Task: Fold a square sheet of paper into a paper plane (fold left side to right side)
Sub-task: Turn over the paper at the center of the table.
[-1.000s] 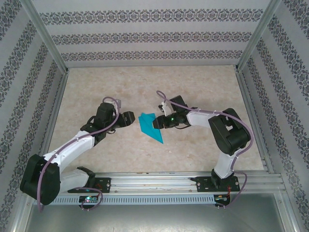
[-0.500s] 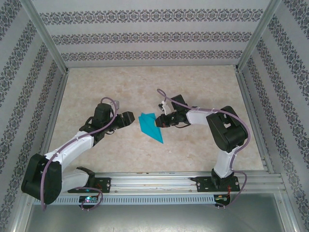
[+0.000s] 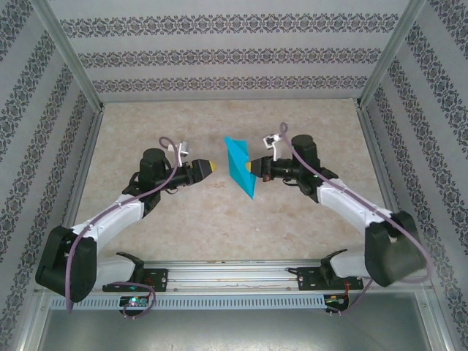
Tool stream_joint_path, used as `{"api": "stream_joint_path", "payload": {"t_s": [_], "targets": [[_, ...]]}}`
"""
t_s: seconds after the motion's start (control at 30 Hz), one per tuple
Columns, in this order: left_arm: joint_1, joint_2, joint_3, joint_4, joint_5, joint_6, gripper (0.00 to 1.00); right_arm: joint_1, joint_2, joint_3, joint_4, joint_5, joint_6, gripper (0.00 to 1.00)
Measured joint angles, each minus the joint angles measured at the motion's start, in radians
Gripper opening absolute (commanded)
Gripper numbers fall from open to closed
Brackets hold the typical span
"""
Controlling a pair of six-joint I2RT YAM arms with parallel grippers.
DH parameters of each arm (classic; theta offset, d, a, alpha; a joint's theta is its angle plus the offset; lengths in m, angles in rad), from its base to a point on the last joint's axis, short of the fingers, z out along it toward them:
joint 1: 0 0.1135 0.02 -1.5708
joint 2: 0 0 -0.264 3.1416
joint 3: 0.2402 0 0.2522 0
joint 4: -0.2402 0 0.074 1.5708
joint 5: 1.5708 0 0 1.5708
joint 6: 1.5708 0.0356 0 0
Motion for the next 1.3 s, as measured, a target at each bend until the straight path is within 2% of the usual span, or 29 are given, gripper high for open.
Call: {"api": "stream_joint_path", "payload": {"t_s": [0.23, 0.4, 0.57, 0.93, 1.3], "targets": [[-0.029, 0.001, 0.087, 0.125, 0.077, -0.036, 0.62, -0.018, -0.185, -0.07, 0.135, -0.045, 0.14, 0.0], [-0.074, 0.029, 0.131, 0.163, 0.101, -0.039, 0.6, -0.017, -0.229, -0.079, 0.189, -0.076, 0.222, 0.0], [-0.111, 0.072, 0.14, 0.195, 0.113, -0.039, 0.56, -0.008, -0.234, -0.079, 0.207, -0.087, 0.264, 0.0], [-0.129, 0.097, 0.157, 0.203, 0.117, -0.035, 0.45, 0.044, -0.191, -0.079, 0.208, -0.091, 0.282, 0.0], [-0.132, 0.097, 0.158, 0.193, 0.105, -0.003, 0.24, 0.05, -0.174, -0.079, 0.208, -0.09, 0.296, 0.0]]}}
